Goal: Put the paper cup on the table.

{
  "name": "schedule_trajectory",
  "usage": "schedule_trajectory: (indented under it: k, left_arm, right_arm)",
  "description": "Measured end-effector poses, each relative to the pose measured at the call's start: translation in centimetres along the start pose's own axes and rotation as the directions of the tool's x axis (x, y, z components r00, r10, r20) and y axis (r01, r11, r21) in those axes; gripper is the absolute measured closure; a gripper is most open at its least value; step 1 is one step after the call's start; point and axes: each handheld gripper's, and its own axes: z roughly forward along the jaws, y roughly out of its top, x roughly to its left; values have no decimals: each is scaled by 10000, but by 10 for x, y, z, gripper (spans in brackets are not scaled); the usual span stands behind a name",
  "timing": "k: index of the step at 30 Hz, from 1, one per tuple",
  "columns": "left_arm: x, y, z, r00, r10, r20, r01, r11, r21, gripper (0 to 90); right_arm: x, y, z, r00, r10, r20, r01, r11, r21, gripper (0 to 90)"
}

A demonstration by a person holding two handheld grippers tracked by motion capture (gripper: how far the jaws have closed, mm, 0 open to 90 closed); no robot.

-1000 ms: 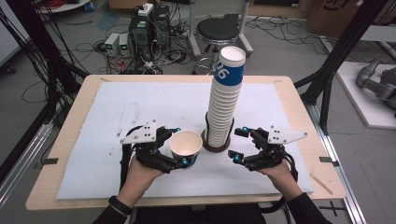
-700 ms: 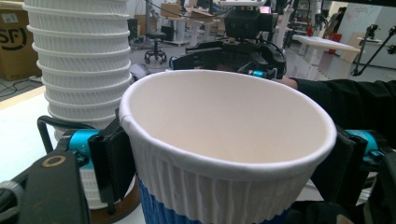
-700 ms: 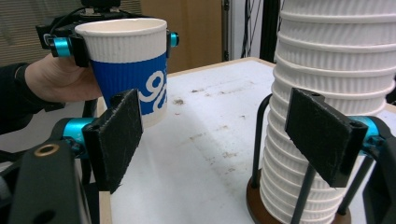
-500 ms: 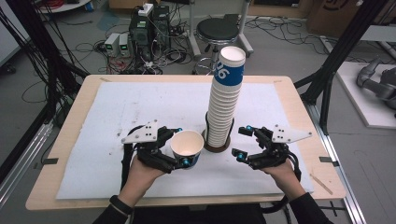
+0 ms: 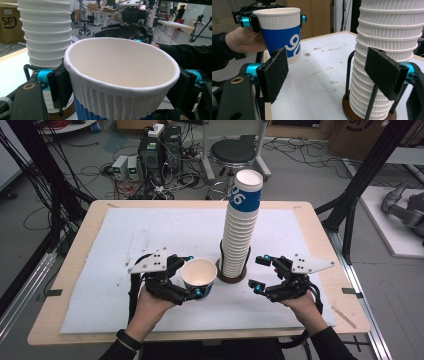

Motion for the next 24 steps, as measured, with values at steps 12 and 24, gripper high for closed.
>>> schedule_trajectory:
  k: [12, 24]
  left_arm:
    - [3, 4, -7, 9998, 56, -196, -58, 9999, -118, 214]
    - [15, 6, -23, 9970, 28, -779, -49, 9996, -267, 214]
  right_arm:
    - [0, 0, -1, 10000, 24, 36, -24, 10000, 5, 197]
    - [-2, 1, -3, 9999, 15, 107, -16, 10000, 46, 197]
